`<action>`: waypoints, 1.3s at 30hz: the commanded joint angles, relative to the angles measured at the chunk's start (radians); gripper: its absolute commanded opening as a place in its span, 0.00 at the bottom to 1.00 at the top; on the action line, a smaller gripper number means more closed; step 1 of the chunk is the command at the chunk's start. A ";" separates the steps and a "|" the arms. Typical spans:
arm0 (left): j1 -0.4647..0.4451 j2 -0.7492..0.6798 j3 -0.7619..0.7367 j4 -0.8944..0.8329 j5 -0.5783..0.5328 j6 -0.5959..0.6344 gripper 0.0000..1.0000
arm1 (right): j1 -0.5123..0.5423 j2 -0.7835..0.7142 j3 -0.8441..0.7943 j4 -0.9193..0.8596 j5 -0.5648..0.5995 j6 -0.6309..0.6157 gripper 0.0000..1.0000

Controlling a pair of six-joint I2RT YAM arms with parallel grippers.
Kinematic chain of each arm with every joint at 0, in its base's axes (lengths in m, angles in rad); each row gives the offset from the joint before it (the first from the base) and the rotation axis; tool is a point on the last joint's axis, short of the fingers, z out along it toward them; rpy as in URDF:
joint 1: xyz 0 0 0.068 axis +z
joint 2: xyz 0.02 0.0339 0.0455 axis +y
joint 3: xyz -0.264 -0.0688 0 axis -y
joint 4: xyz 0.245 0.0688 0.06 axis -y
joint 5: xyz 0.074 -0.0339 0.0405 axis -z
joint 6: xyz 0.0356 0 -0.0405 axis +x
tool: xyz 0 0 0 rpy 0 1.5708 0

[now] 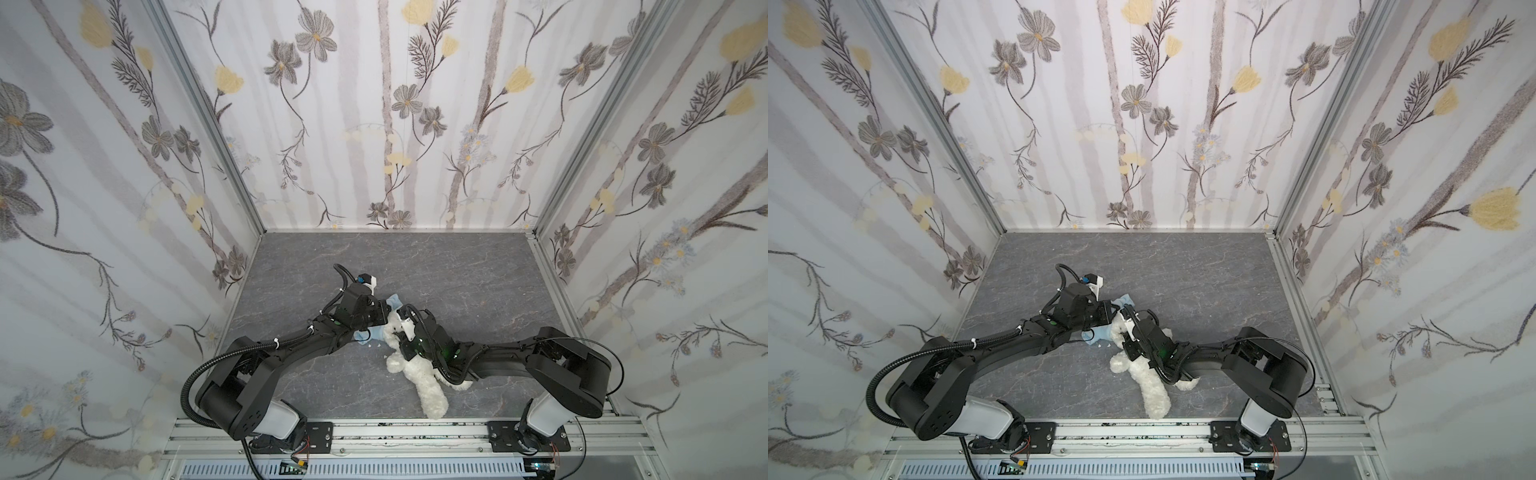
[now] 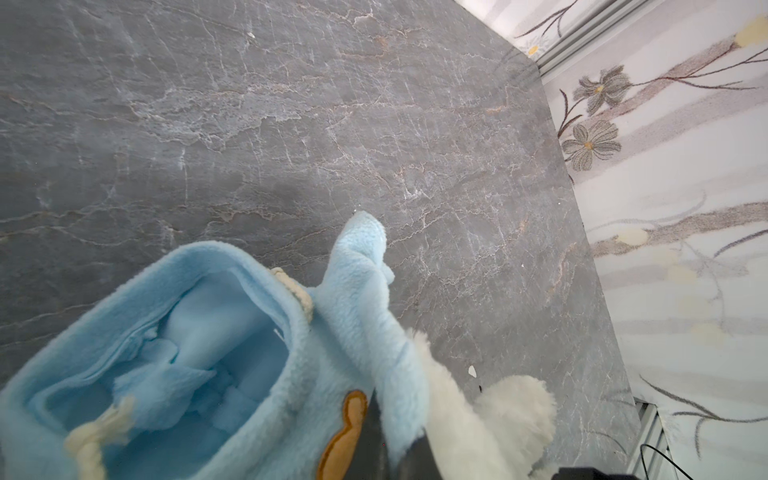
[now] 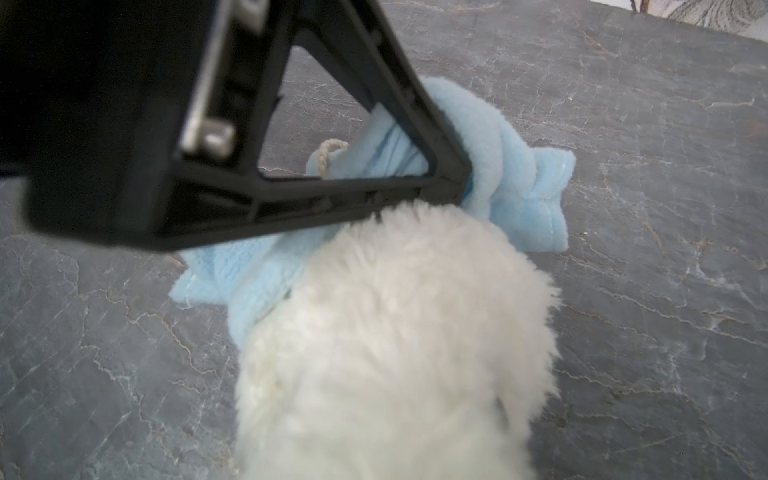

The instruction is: Dress the teddy bear

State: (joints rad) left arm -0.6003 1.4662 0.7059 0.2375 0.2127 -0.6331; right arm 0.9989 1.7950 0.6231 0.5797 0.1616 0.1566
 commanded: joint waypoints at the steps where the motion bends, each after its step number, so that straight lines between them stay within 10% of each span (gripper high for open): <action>1: -0.003 0.016 0.022 0.026 -0.014 -0.045 0.00 | 0.003 -0.011 -0.021 0.099 -0.061 -0.158 0.05; 15: -0.011 0.005 0.018 0.037 0.126 -0.019 0.00 | -0.063 0.070 -0.034 0.178 -0.286 -0.248 0.03; 29: -0.012 -0.122 -0.099 0.065 0.202 -0.026 0.00 | -0.152 0.105 0.008 0.111 -0.218 0.108 0.01; 39: -0.027 -0.124 -0.097 0.080 0.136 -0.038 0.06 | -0.128 0.093 -0.013 0.181 -0.211 0.011 0.02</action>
State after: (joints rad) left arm -0.6216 1.3399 0.5949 0.2871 0.3672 -0.6582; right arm 0.8646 1.8896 0.6167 0.7322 -0.0898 0.2222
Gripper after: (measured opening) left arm 0.059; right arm 0.227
